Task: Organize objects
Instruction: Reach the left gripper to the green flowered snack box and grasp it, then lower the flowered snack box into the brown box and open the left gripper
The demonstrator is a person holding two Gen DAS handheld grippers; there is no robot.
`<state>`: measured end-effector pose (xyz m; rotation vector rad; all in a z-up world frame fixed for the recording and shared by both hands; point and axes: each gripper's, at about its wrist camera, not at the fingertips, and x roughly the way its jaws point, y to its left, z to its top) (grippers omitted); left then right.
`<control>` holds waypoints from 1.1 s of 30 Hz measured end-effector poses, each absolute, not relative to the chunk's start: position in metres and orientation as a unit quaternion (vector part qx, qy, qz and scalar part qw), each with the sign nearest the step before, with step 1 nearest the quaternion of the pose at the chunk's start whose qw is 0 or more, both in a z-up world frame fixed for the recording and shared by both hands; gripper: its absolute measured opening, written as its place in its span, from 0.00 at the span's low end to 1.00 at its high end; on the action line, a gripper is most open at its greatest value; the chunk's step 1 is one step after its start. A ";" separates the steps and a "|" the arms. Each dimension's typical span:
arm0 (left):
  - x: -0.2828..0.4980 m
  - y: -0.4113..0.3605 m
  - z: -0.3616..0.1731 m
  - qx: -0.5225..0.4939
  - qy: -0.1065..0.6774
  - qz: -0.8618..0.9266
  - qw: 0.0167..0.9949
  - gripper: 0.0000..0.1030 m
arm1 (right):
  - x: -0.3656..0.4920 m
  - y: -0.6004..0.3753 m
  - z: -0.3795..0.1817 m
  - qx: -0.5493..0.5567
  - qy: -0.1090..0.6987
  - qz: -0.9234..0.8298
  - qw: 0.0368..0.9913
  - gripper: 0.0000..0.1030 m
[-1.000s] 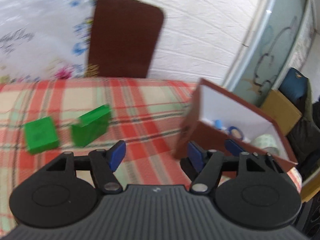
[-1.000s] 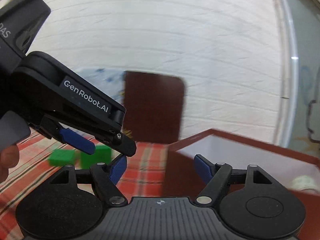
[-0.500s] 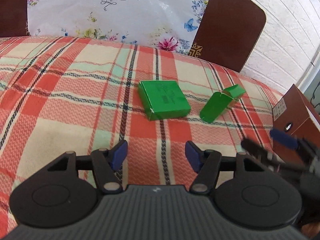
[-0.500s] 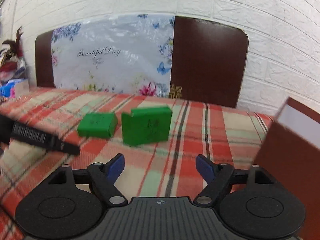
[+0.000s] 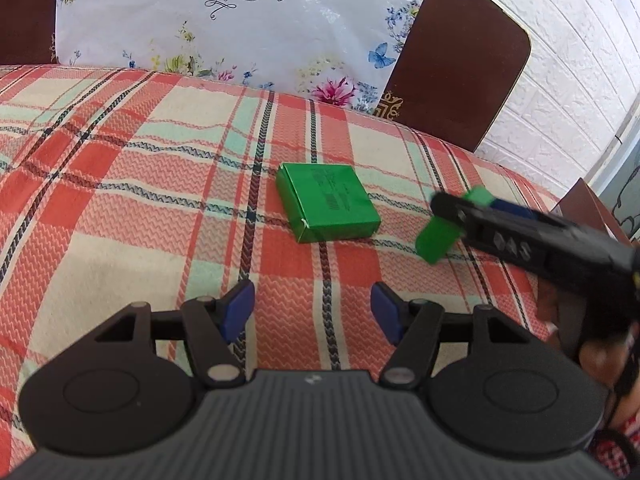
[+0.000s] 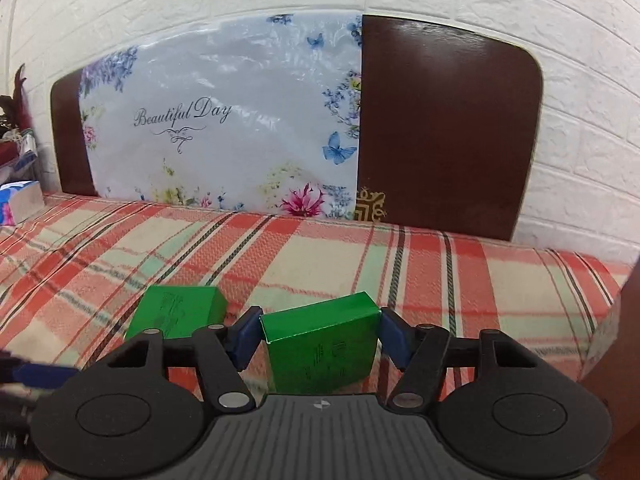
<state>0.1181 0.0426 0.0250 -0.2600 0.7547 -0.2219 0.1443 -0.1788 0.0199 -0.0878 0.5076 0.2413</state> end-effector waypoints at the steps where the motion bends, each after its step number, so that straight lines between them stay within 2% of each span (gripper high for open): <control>1: 0.118 0.042 0.025 -0.125 0.367 -0.107 0.915 0.65 | 0.133 -0.182 0.019 -0.046 0.247 0.121 0.960 0.59; 4: 0.119 0.041 0.027 -0.134 0.373 -0.112 0.911 0.65 | 0.099 -0.192 0.014 -0.042 0.248 0.123 0.960 0.60; 6: 0.122 0.041 0.029 -0.159 0.383 -0.128 0.901 0.65 | 0.080 -0.198 0.007 -0.040 0.258 0.124 0.957 0.66; 7: 0.123 0.039 0.030 -0.172 0.388 -0.137 0.895 0.65 | 0.072 -0.201 0.003 -0.041 0.262 0.121 0.957 0.72; 10: 0.125 0.029 0.031 -0.195 0.403 -0.167 0.879 0.65 | 0.057 -0.205 -0.002 -0.050 0.265 0.117 0.956 0.73; 13: 0.130 0.008 0.031 -0.198 0.417 -0.191 0.866 0.65 | 0.053 -0.203 0.001 -0.053 0.253 0.115 0.959 0.82; 19: 0.149 -0.039 0.032 -0.166 0.431 -0.215 0.861 0.67 | 0.068 -0.197 -0.005 -0.064 0.276 0.103 0.953 0.82; 22: 0.159 -0.059 0.025 -0.140 0.446 -0.209 0.859 0.55 | 0.081 -0.197 -0.011 -0.053 0.296 0.094 0.949 0.78; 23: 0.160 -0.062 0.025 -0.130 0.442 -0.209 0.862 0.49 | 0.084 -0.198 -0.012 -0.043 0.302 0.099 0.947 0.70; 24: 0.161 -0.064 0.025 -0.130 0.443 -0.215 0.860 0.36 | 0.086 -0.200 -0.012 -0.035 0.300 0.101 0.948 0.62; 25: 0.162 -0.064 0.025 -0.140 0.447 -0.225 0.854 0.35 | 0.086 -0.201 -0.011 -0.031 0.295 0.102 0.949 0.57; 28: 0.157 -0.064 0.037 -0.139 0.436 -0.231 0.858 0.33 | 0.080 -0.202 -0.008 -0.026 0.276 0.093 0.956 0.56; 33: 0.139 -0.084 0.090 -0.115 0.367 -0.265 0.884 0.33 | 0.055 -0.205 0.024 -0.048 0.177 0.057 0.981 0.57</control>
